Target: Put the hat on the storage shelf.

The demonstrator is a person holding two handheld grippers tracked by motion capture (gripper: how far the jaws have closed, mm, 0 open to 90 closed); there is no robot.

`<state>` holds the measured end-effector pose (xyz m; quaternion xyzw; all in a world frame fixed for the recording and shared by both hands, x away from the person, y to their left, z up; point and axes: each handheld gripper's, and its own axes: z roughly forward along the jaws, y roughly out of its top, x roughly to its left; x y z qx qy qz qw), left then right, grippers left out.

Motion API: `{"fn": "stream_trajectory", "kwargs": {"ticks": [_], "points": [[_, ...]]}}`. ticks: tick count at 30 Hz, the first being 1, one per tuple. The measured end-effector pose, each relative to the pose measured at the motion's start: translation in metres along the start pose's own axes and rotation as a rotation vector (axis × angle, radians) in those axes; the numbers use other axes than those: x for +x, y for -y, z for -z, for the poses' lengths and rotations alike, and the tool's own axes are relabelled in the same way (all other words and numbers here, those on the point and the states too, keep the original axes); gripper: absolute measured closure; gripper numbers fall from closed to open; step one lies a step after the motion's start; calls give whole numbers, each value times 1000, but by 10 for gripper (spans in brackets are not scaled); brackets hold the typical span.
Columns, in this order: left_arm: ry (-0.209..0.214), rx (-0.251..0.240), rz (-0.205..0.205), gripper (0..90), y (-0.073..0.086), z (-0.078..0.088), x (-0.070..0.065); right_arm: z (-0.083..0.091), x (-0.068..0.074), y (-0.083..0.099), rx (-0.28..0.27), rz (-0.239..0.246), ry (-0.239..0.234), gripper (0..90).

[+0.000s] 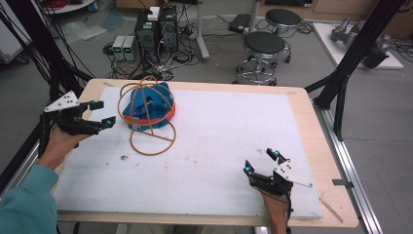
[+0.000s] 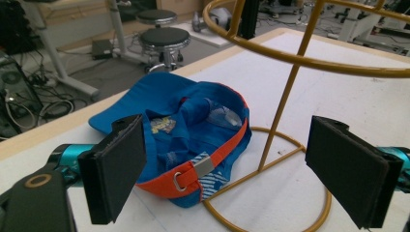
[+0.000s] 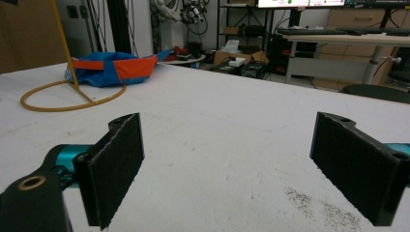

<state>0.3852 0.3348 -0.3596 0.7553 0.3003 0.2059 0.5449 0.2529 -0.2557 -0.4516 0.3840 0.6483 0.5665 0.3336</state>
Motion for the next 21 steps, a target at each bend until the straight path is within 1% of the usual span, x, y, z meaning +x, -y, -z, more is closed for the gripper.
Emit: {"fn": "stream_trajectory", "kwargs": {"ticks": [4,7,12,13,14,15,16,18,19,21], "points": [[18,33,2,149,-1,-10,6,0,0,0,0,0,0,109],[36,41,4,152,-6,-13,11,0,0,0,0,2,-3,108],[79,72,11,152,-12,-25,19,0,1,0,4,3,-5,109],[88,59,13,153,-12,-30,20,0,1,0,5,5,-4,108],[100,54,24,156,-10,-32,21,0,1,0,6,4,-4,108],[100,54,24,157,-10,-32,21,0,1,0,6,4,-4,108],[105,66,25,157,-8,-35,22,0,1,0,6,5,-2,108],[108,107,30,157,-2,-43,25,0,1,0,7,8,-1,109],[108,107,30,157,-2,-43,25,0,1,0,7,8,-1,109],[113,109,45,157,1,-47,27,-1,1,0,7,9,-1,109]]}}
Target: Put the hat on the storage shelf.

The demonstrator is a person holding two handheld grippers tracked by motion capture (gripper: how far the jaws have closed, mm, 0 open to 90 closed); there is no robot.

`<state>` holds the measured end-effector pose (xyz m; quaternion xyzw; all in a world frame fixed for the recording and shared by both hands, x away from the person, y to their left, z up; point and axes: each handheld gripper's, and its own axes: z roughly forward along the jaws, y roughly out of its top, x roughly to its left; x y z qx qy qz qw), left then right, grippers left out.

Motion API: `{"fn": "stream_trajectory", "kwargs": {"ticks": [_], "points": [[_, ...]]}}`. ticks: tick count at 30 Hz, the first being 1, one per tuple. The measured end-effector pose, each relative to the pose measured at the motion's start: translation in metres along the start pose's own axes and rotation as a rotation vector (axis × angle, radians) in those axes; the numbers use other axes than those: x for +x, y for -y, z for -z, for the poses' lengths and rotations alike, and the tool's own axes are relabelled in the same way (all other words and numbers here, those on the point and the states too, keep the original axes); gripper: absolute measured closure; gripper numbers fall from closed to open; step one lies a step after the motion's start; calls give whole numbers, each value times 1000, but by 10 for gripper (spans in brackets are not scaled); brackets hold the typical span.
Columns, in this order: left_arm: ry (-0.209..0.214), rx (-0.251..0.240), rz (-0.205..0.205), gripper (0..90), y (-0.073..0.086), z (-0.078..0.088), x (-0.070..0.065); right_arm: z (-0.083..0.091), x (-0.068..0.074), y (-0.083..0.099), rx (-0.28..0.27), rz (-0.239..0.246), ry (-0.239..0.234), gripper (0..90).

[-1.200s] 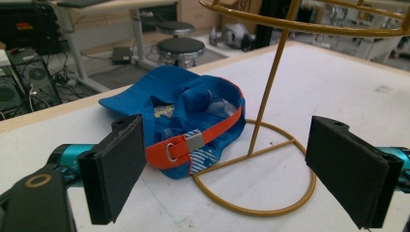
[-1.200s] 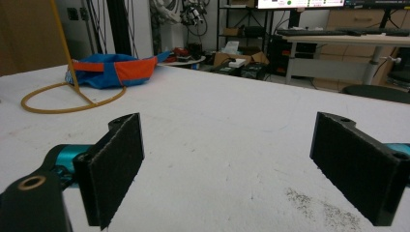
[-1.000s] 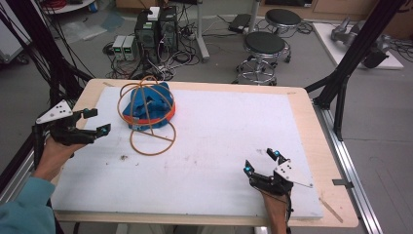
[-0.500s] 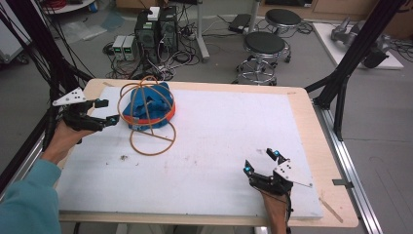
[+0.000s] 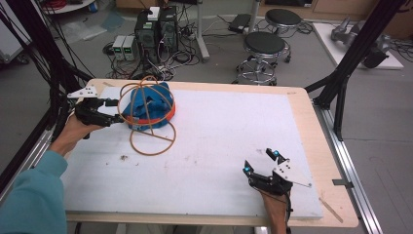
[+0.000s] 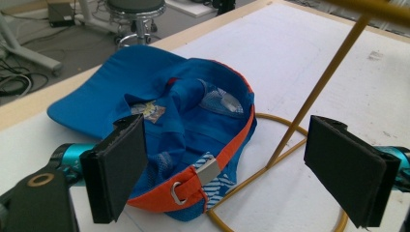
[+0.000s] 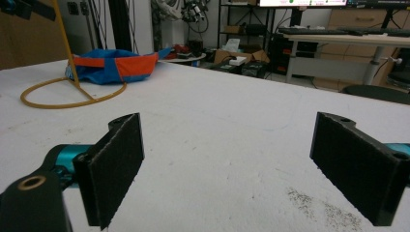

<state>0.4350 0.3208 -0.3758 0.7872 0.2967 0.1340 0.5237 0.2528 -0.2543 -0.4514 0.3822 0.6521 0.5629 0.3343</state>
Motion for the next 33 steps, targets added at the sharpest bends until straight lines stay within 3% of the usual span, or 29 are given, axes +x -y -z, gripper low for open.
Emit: {"fn": "stream_trajectory", "kwargs": {"ticks": [7,15,18,23,27,33], "points": [[31,21,26,160,10,-19,10,0,0,0,4,6,-1,109],[64,26,-1,204,19,-34,15,-1,0,0,8,7,1,108],[67,73,-26,204,17,-38,16,-1,1,0,9,7,2,108],[94,95,-38,204,10,-43,18,-1,1,0,9,6,3,108],[103,100,12,210,15,-45,24,-1,1,0,9,5,3,108],[102,112,20,220,19,-50,27,-1,0,0,9,6,2,108]]}}
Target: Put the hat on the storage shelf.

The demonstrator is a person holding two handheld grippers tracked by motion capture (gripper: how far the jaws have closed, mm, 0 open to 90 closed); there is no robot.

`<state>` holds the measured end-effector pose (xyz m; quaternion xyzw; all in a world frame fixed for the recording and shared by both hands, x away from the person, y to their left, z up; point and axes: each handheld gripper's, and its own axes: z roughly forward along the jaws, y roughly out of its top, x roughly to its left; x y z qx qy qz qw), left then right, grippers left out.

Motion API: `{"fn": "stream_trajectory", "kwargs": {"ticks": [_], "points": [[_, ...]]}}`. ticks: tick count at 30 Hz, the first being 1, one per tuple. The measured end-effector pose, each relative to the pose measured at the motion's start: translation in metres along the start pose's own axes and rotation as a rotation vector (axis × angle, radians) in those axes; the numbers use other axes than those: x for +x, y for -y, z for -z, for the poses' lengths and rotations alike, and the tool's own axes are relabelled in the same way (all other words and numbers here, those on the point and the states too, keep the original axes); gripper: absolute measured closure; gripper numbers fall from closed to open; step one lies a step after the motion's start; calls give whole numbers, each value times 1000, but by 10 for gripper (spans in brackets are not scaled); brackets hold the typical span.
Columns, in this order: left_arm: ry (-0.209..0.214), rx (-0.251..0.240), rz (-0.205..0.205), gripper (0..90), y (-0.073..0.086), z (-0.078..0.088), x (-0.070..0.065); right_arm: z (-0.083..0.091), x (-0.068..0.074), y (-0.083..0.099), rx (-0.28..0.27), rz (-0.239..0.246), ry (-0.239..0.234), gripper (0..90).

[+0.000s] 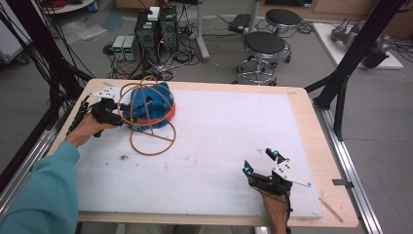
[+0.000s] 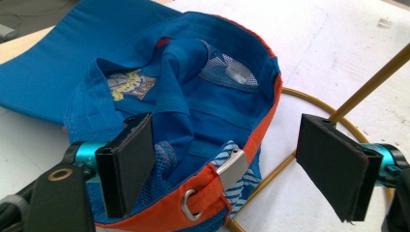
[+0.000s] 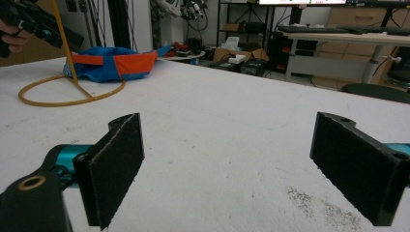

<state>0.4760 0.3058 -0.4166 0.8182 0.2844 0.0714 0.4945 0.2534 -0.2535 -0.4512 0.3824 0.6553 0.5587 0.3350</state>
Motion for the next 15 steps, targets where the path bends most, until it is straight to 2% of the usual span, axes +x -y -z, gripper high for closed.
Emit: {"fn": "stream_trajectory", "kwargs": {"ticks": [5,8,15], "points": [[12,-2,10,220,1,-6,-2,0,0,0,1,0,-2,108],[3,17,-7,223,3,-9,-2,0,0,0,1,1,0,109],[-29,24,-49,264,5,-12,-1,0,0,0,2,0,0,108]]}}
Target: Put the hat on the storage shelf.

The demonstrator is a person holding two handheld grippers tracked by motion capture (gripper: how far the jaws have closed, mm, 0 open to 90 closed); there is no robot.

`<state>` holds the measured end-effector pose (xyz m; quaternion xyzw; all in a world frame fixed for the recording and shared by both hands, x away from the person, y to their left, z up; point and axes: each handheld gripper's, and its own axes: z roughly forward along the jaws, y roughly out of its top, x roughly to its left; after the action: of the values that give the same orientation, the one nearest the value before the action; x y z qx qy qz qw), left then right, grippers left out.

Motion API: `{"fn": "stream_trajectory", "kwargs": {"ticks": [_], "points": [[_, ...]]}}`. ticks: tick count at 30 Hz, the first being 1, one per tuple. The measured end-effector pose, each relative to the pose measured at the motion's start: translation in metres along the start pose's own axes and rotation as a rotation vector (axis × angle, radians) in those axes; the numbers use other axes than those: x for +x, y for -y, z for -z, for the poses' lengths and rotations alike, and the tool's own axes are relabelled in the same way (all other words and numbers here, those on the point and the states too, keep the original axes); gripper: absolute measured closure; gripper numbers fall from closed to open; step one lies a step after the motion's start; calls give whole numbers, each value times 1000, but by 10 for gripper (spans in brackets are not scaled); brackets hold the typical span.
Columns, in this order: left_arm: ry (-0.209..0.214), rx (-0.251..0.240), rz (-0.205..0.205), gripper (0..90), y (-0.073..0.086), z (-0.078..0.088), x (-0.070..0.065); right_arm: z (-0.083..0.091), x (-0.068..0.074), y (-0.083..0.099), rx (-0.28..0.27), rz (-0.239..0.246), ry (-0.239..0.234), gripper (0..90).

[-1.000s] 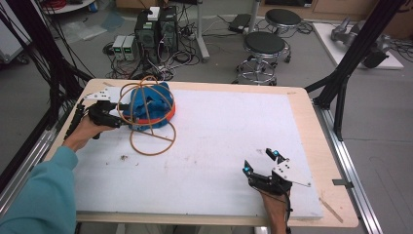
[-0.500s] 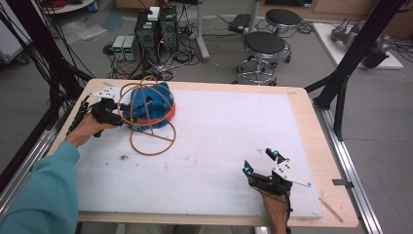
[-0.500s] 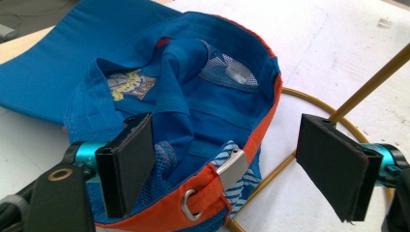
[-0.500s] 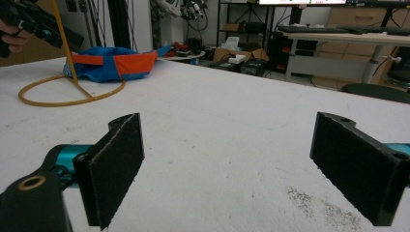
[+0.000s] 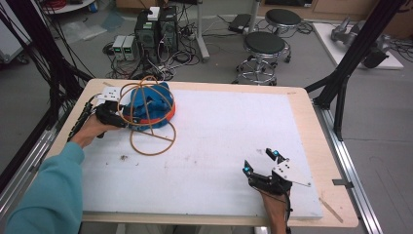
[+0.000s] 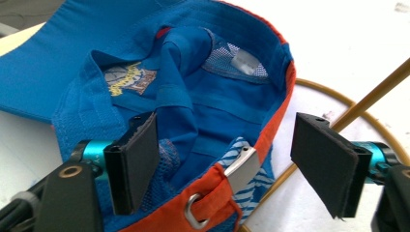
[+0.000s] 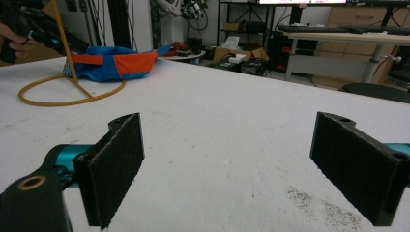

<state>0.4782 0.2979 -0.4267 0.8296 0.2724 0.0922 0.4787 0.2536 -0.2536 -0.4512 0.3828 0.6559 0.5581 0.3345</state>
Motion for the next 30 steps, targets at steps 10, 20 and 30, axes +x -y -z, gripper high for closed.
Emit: {"fn": "stream_trajectory", "kwargs": {"ticks": [10,20,30], "points": [[-17,52,-16,257,6,-8,1,0,0,0,-2,5,1,108],[-19,104,-62,277,8,-9,-1,0,0,0,1,-1,1,109],[-40,141,-114,428,7,-5,-6,0,0,0,1,-1,1,108]]}}
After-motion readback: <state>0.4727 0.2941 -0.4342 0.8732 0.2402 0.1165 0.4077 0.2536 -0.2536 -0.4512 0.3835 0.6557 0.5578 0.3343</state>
